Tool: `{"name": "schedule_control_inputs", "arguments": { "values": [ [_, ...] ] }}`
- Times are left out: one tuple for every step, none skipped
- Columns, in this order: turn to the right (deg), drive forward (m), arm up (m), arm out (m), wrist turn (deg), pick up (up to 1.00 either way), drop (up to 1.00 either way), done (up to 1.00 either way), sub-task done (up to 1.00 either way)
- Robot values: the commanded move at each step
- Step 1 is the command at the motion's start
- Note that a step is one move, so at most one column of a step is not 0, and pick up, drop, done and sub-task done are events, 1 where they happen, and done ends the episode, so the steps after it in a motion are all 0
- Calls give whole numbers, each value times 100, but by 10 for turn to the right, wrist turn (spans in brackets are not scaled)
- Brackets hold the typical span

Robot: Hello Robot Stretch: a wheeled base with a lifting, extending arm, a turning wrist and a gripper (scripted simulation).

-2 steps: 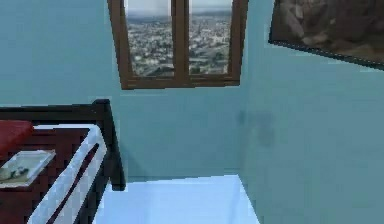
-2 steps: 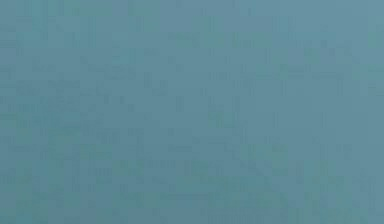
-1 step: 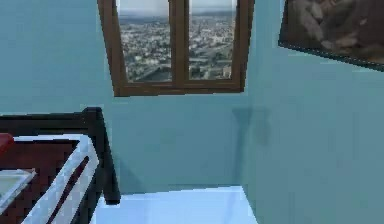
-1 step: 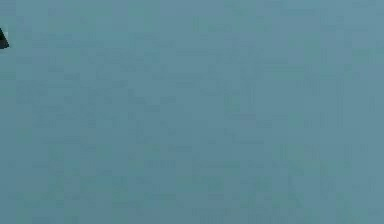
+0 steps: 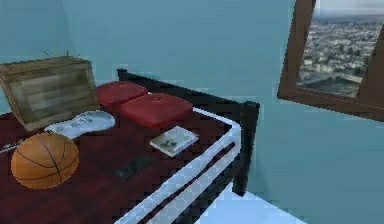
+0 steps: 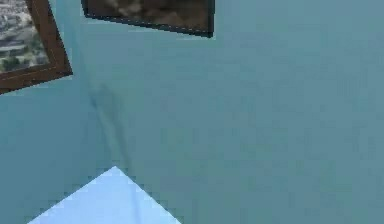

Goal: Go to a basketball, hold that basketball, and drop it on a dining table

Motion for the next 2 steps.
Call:
{"name": "schedule_control_inputs", "arguments": {
  "values": [
    [-450,0,0,0,0,0,0,0,0],
    [-450,0,0,0,0,0,0,0,0]
  ]
}}
